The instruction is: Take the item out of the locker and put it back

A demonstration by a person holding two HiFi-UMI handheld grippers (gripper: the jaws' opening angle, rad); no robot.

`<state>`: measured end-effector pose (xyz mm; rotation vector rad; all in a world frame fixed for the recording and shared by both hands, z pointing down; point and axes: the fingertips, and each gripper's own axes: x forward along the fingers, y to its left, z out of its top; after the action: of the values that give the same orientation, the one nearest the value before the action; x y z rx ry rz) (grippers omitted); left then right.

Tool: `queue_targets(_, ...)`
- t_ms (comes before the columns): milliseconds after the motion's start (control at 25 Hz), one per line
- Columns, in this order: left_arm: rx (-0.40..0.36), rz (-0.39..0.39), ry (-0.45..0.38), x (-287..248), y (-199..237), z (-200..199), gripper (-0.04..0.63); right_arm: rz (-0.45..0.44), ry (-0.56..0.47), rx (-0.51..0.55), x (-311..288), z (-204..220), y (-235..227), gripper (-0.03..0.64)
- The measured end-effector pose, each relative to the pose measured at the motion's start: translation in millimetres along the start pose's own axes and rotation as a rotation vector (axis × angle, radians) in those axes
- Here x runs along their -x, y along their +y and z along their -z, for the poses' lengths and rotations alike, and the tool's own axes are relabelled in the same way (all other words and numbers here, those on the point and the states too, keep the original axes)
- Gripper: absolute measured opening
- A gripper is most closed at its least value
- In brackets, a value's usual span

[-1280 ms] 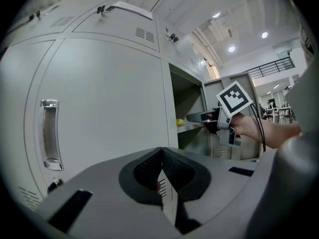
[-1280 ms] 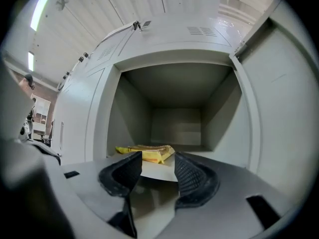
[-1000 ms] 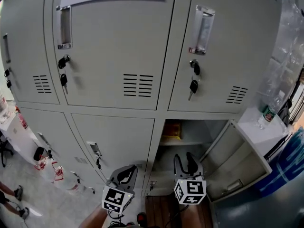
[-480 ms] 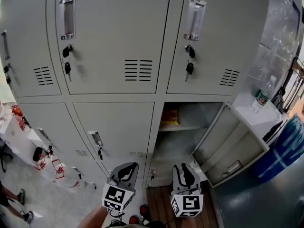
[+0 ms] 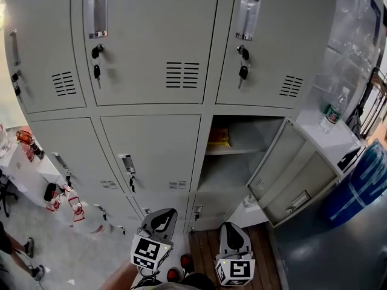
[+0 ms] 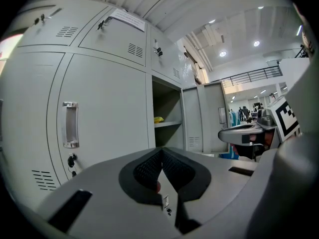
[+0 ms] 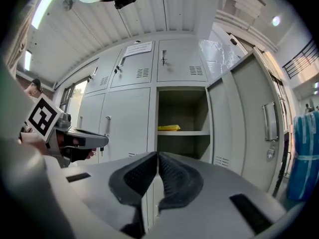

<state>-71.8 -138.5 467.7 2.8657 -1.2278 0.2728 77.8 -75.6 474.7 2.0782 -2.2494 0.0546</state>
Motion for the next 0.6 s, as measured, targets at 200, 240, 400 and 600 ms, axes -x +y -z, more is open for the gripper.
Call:
queue_targets(200, 0.005, -0.003, 0.017, 11, -4, 13, 0.021, 0.007, 0.012, -0.002, 14, 9, 5, 0.021)
queue_targets(240, 0.006, -0.004, 0.018, 13, -5, 13, 0.021, 0.008, 0.011, -0.003, 15, 9, 5, 0.021)
queue_targets(400, 0.007, 0.002, 0.016, 16, -9, 10, 0.021, 0.011, 0.011, 0.007, 18, 8, 6, 0.018)
queue_targets(600, 0.002, 0.009, 0.015, 18, -14, 10, 0.021, 0.014, 0.010, 0.019, 20, 6, 6, 0.017)
